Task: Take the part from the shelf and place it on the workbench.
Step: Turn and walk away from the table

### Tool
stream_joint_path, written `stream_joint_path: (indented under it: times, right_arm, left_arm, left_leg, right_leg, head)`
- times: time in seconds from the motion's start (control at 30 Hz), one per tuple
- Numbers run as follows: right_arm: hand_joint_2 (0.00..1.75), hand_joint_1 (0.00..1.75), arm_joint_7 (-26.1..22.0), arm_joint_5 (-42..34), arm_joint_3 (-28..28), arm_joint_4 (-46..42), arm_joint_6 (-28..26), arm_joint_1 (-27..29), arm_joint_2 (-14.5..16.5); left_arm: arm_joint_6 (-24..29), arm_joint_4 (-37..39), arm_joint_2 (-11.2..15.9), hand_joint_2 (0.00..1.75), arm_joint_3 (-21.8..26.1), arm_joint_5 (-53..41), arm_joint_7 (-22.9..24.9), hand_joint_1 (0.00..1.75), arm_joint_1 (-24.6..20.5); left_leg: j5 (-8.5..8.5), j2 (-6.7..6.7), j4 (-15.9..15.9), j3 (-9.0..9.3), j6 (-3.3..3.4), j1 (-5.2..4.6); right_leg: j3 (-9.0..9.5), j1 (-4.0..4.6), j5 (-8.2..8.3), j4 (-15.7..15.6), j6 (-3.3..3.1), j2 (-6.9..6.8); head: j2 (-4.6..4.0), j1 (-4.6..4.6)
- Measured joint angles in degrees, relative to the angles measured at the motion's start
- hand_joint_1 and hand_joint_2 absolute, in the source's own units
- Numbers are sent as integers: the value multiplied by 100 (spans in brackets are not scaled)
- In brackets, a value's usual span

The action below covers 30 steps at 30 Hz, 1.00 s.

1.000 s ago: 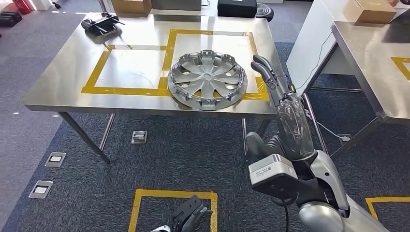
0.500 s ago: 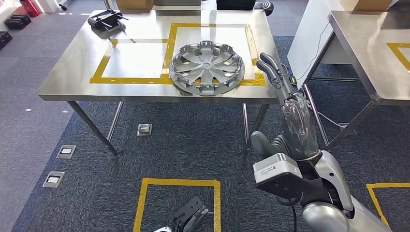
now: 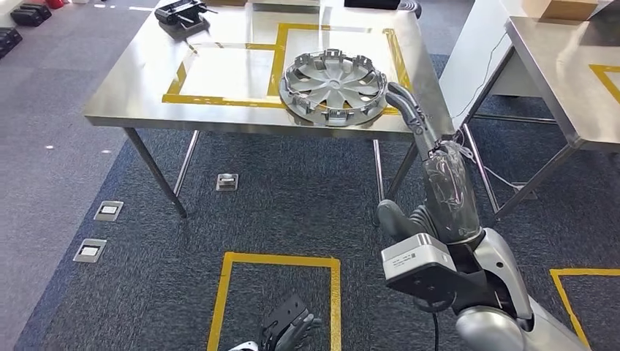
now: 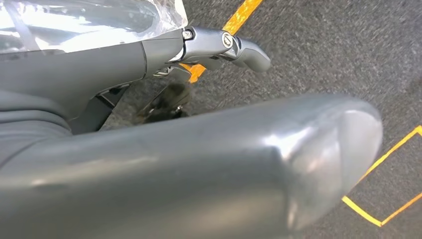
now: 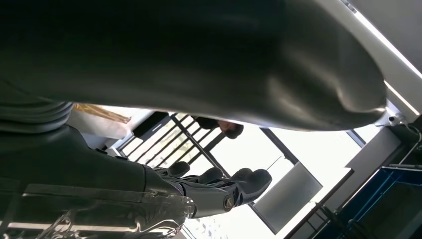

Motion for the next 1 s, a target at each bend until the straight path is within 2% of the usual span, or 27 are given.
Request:
stream_joint_path:
  times: [0.03, 0.07, 0.1, 0.13, 0.2, 0.23, 0.27, 0.3, 0.33, 0.37, 0.4, 0.43, 0.47, 0.53, 0.57, 0.6, 0.63, 0.67, 0.7, 0.73, 0.77, 0.8, 0.83, 0.9, 0.93, 0.97, 1.0]
  right_arm:
    - [0, 0, -1, -1, 0, 0, 0, 1, -3]
    - [0, 0, -1, -1, 0, 0, 0, 4, -7]
    - [0, 0, -1, -1, 1, 0, 0, 5, -9]
    - [0, 0, -1, -1, 1, 0, 0, 5, -10]
    - [0, 0, -1, -1, -4, -2, 0, -4, -10]
    - [0, 0, -1, 0, -11, -5, -1, -12, -10]
    - [0, 0, -1, 1, -20, -8, -1, -20, -10]
    - [0, 0, -1, 1, -26, -11, -1, -26, -10]
    - [0, 0, -1, 1, -30, -11, -1, -28, -10]
    - [0, 0, -1, 0, -30, -11, -1, -29, -9]
    - [0, 0, 1, 0, -28, -10, 0, -29, -8]
    - [0, 0, 2, -1, -26, -10, 1, -29, -7]
    - [0, 0, 3, -1, -22, -9, 2, -27, -5]
    - [0, 0, 5, -1, -14, -9, 3, -16, -4]
    - [0, 0, 7, -1, -9, -9, 3, -8, -4]
    - [0, 0, 8, -1, -5, -9, 4, -1, -5]
    - [0, 0, 9, -1, -2, -9, 5, 3, -5]
    - [0, 0, 10, -1, -1, -9, 5, 6, -5]
    - [0, 0, 11, -1, -2, -9, 6, 5, -5]
    - [0, 0, 12, -1, -7, -12, 6, 2, -7]
    - [0, 0, 13, -1, -12, -17, 6, 0, -7]
    - [0, 0, 13, -1, -16, -21, 7, -1, -8]
    - [0, 0, 14, -1, -20, -25, 8, -1, -9]
    - [0, 0, 17, 0, -17, -25, 13, 5, -20]
    - [0, 0, 22, 0, -17, -25, 15, 6, -28]
    - [0, 0, 25, 0, -18, -25, 16, 6, -37]
    - [0, 0, 29, -1, -19, -25, 17, 6, -43]
  left_arm:
    - [-1, 0, 0, 0, 0, 0, 0, 0, -1]
    - [-1, 0, 1, 0, 0, 0, 1, 0, 0]
    - [-1, 0, 2, 0, 0, 0, 1, 0, 1]
    - [-1, 0, 2, 0, 0, 0, 1, 0, 1]
    - [-1, -2, -6, 0, 0, 0, 1, 0, 1]
    - [1, -4, -14, 0, 1, 1, 1, 0, -1]
    - [0, -7, -26, 0, 2, 1, 1, 0, -3]
    - [-1, -10, -41, 0, 2, 1, 1, 0, -4]
    - [-2, -11, -50, 0, 2, 1, 1, 0, -2]
    - [-3, -10, -54, 0, 1, -1, 1, 0, 4]
    - [-2, -10, -54, 0, 1, 1, 1, 0, 11]
    - [-2, -9, -48, 0, -1, 1, 1, 0, 17]
    - [-2, -8, -42, 0, -1, 3, 1, 0, 19]
    - [-4, -8, -36, 0, -1, 8, 2, 0, 17]
    - [-4, -7, -33, 0, 0, 10, 2, 0, 17]
    - [-5, -7, -31, 0, 0, 10, 2, 0, 17]
    - [-6, -7, -28, 0, 0, 11, 2, 0, 16]
    - [-8, -7, -23, 0, 0, 10, 2, 0, 13]
    - [-9, -8, -20, 0, 0, 10, 2, 0, 8]
    - [-12, -9, -17, 0, 0, 9, 2, 0, 2]
    - [-16, -9, -14, 0, 1, 8, 1, 0, -4]
    - [-20, -10, -13, 0, 1, 8, 1, 0, -9]
    - [-23, -9, -11, 0, 2, 7, 1, 0, -8]
    - [-27, -9, -13, 0, 2, 7, 2, 0, -2]
    - [-28, -9, -14, 0, 2, 7, 2, 0, 0]
    - [-30, -9, -16, 0, 1, 7, 2, 0, -2]
    - [-32, -9, -15, 0, 1, 8, -1, 0, -6]
  left_leg:
    - [65, 0, 4, -85, 22, -18]
    - [128, 0, 9, -172, 35, -39]
    - [191, 0, 13, -257, 45, -64]
    - [252, 0, 16, -338, 52, -91]
    - [362, -3, 18, -463, 57, -126]
    - [411, -4, 16, -501, 49, -138]
    - [468, -4, 5, -527, 26, -133]
    - [530, -4, -19, -544, -6, -115]
    - [607, -4, -63, -552, -44, -105]
    - [665, -9, -107, -571, -81, -88]
    - [642, -16, -126, -594, -113, -88]
    - [510, -25, -66, -632, -143, -97]
    - [264, -33, 109, -685, -172, -101]
    - [-303, -37, 750, -784, -229, -81]
    - [-438, -36, 1090, -805, -257, -64]
    - [-427, -36, 1327, -780, -287, -47]
    - [-299, -36, 1409, -691, -317, -30]
    - [-129, -36, 1307, -519, -351, -10]
    - [-49, -36, 1032, -266, -390, 15]
    - [-74, -41, 660, 16, -412, 21]
    - [-176, -45, 320, 252, -390, 21]
    - [-295, -49, 77, 400, -346, 9]
    - [-351, -53, -36, 451, -277, -16]
    - [-282, -34, -53, 358, -133, -16]
    - [-215, -20, -58, 286, -69, -8]
    - [-140, -7, -66, 200, -15, 2]
    - [-70, 3, -66, 119, 21, 4]
  right_leg:
    - [-65, 1, -239, 370, 2, 2]
    - [-90, 4, -359, 670, -7, 3]
    - [-42, 12, -342, 812, -31, 4]
    - [98, 30, -221, 753, -74, 5]
    - [610, 111, 30, 129, -240, 29]
    - [892, 155, 47, -290, -328, 43]
    - [1106, 196, 13, -634, -381, 59]
    - [1225, 230, -26, -859, -407, 71]
    - [1261, 246, -6, -980, -404, 73]
    - [1251, 239, 74, -1056, -400, 69]
    - [1224, 225, 180, -1120, -415, 57]
    - [1187, 199, 284, -1184, -437, 40]
    - [1136, 169, 373, -1232, -447, 21]
    - [973, 150, 502, -1210, -450, -3]
    - [875, 139, 558, -1179, -434, -13]
    - [768, 124, 612, -1138, -418, -20]
    - [652, 103, 660, -1087, -396, -26]
    - [529, 77, 703, -1021, -366, -29]
    - [410, 54, 739, -941, -331, -29]
    - [303, 40, 767, -853, -297, -28]
    - [220, 35, 800, -783, -258, -26]
    - [167, 38, 840, -739, -223, -24]
    - [140, 38, 891, -732, -187, -24]
    - [91, 30, 940, -748, -113, -19]
    - [48, 23, 816, -685, -81, -12]
    - [-13, 19, 590, -520, -53, -6]
    - [-81, 13, 282, -250, -32, 0]
  head:
    - [-1, 17]
    - [-1, 27]
    - [-1, 32]
    - [-1, 38]
    - [-1, 43]
    - [0, 35]
    - [-1, 27]
    - [-1, 21]
    - [0, 22]
    - [-1, 33]
    - [0, 39]
    - [0, 41]
    - [-1, 34]
    - [-1, 9]
    - [-1, -2]
    - [-1, -10]
    - [-1, -16]
    - [-1, -26]
    - [-1, -40]
    - [0, -71]
    - [1, -96]
    - [1, -117]
    - [1, -129]
    - [1, -111]
    - [0, -92]
    - [0, -70]
    - [0, -45]
